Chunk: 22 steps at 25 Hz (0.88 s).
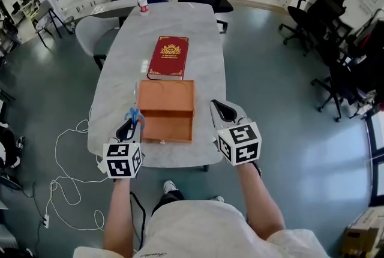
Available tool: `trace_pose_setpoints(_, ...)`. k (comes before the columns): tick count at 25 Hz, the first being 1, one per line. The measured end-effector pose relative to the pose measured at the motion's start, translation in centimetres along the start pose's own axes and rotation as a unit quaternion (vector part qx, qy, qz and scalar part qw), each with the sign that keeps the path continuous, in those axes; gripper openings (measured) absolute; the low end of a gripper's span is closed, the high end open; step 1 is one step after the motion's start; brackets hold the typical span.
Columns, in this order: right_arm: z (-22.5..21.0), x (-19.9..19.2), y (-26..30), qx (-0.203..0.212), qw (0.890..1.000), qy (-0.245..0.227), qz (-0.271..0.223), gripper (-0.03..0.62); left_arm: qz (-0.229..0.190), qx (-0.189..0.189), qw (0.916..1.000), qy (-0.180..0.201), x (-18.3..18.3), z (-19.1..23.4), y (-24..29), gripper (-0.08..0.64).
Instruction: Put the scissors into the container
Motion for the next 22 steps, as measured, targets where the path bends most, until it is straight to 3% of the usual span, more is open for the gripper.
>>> trace_pose_setpoints(6,0.8,0.5,0.8,-0.039,0.999,0.005,0.005,0.005,0.016,-0.057,0.9972,0.046,0.3,1.0,2.6,0.077)
trace_pose_setpoints(12,1.9,0.4,1.6,-0.072,0.997,0.017,0.006,0.005,0.041,-0.111,0.9872,0.107,0.0,1.7,4.8,0.077)
trace_pose_setpoints(15,2.5,0.3,1.8,-0.088,0.996,0.023,0.007,0.005,0.052,-0.140,0.9781,0.145,-0.3,2.1,5.7,0.077)
trace_pose_setpoints(22,3.4,-0.5,1.8,-0.121,0.992,0.036,0.010,0.005,0.079,-0.210,0.9446,0.240,-1.2,2.1,7.5,0.077)
Point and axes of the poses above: the fingertips, and each gripper's own axes: y forward along the fingers, z to its left, x out of its top, the point moved 8 cm from there along -y, backward along the fingers
